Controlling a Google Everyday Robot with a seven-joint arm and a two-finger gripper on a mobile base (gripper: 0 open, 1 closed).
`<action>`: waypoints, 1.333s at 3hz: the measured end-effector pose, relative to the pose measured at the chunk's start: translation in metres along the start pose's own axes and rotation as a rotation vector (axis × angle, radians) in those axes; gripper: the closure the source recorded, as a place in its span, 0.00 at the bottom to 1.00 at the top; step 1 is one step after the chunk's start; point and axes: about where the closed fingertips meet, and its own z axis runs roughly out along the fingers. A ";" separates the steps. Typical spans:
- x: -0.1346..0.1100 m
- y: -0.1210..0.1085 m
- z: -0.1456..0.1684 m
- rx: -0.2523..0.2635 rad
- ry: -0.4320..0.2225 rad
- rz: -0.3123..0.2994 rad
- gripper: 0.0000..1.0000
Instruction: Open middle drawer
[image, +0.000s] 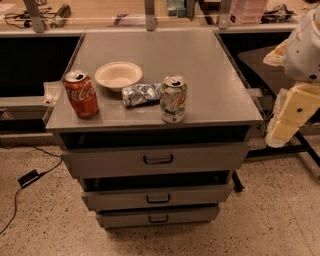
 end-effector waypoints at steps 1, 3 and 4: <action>0.000 0.000 0.000 0.000 0.000 0.000 0.00; 0.017 0.035 0.091 -0.004 -0.077 -0.005 0.00; 0.030 0.064 0.154 -0.035 -0.074 -0.023 0.00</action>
Offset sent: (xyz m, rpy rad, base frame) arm 0.0146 0.0041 -0.1210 0.1307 -0.0532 0.0359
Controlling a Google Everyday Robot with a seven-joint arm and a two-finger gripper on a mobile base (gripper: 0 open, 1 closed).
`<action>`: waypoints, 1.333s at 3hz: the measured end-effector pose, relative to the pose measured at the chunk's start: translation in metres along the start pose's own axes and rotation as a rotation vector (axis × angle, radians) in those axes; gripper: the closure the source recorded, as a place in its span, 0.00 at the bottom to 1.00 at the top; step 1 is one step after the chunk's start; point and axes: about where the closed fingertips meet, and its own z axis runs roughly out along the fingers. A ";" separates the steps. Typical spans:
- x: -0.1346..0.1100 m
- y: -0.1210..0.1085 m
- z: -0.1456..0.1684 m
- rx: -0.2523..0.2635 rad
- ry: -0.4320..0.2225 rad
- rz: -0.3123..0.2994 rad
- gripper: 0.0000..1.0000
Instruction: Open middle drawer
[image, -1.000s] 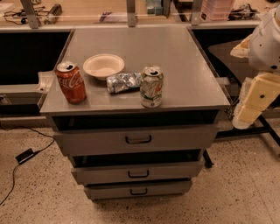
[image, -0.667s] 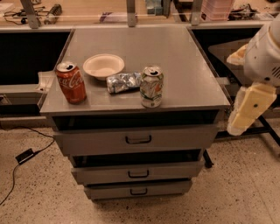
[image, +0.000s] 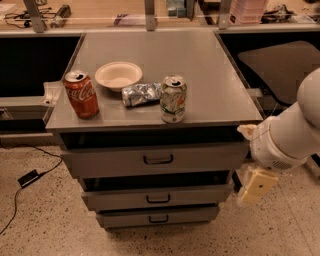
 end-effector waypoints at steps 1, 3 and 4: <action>0.018 0.015 0.016 -0.054 -0.094 0.016 0.00; 0.033 0.018 0.050 -0.076 -0.031 -0.021 0.00; 0.053 0.036 0.099 -0.081 0.044 -0.110 0.00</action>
Offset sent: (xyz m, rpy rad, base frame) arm -0.0123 -0.0142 -0.0252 0.0580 0.0347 0.0021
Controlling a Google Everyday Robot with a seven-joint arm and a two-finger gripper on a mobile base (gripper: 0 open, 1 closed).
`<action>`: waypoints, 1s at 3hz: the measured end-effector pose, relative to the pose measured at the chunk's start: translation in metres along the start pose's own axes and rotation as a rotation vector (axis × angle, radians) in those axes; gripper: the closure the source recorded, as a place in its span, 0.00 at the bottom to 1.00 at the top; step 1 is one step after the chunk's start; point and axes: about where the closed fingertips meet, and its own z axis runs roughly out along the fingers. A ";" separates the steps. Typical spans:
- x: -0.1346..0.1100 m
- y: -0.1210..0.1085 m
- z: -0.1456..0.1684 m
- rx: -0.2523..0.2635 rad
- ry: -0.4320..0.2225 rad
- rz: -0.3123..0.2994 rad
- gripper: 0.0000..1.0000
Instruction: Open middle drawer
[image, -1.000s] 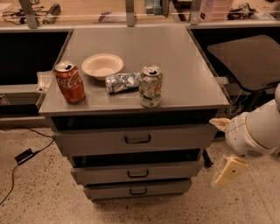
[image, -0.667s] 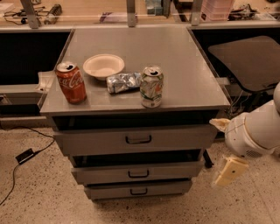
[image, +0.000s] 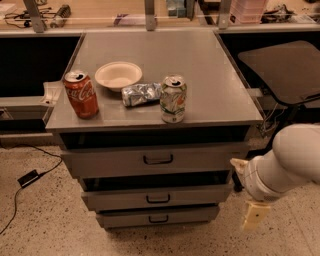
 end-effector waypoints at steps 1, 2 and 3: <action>0.017 0.013 0.030 0.009 0.010 -0.063 0.00; 0.016 0.012 0.031 0.015 0.010 -0.073 0.00; 0.012 0.013 0.036 -0.020 -0.031 -0.110 0.00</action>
Offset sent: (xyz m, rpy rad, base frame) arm -0.0069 -0.0079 -0.0315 -0.0213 -0.0164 0.0491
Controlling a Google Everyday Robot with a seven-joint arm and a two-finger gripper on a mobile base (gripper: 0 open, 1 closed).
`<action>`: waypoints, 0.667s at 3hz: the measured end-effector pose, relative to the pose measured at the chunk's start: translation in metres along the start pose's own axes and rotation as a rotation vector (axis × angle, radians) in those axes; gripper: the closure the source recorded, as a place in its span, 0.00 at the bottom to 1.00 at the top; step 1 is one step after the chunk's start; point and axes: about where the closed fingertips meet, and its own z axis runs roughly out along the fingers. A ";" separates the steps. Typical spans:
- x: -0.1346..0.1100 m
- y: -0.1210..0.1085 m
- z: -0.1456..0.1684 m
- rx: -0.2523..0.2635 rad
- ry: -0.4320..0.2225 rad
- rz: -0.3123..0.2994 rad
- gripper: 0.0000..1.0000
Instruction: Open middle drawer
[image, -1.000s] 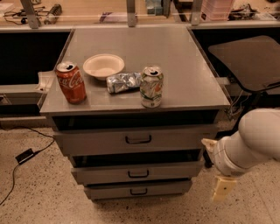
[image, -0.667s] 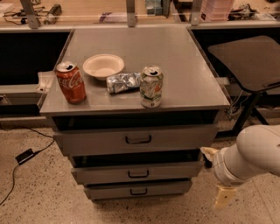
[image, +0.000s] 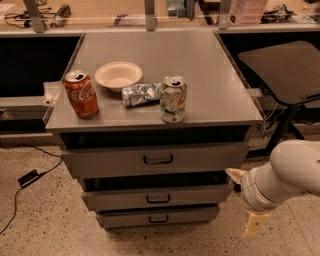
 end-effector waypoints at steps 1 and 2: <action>-0.016 0.000 0.034 -0.037 -0.081 -0.041 0.00; -0.032 0.001 0.069 -0.030 -0.140 -0.069 0.00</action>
Offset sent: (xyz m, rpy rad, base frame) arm 0.0188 0.0763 -0.0982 0.1898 -0.0180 0.1392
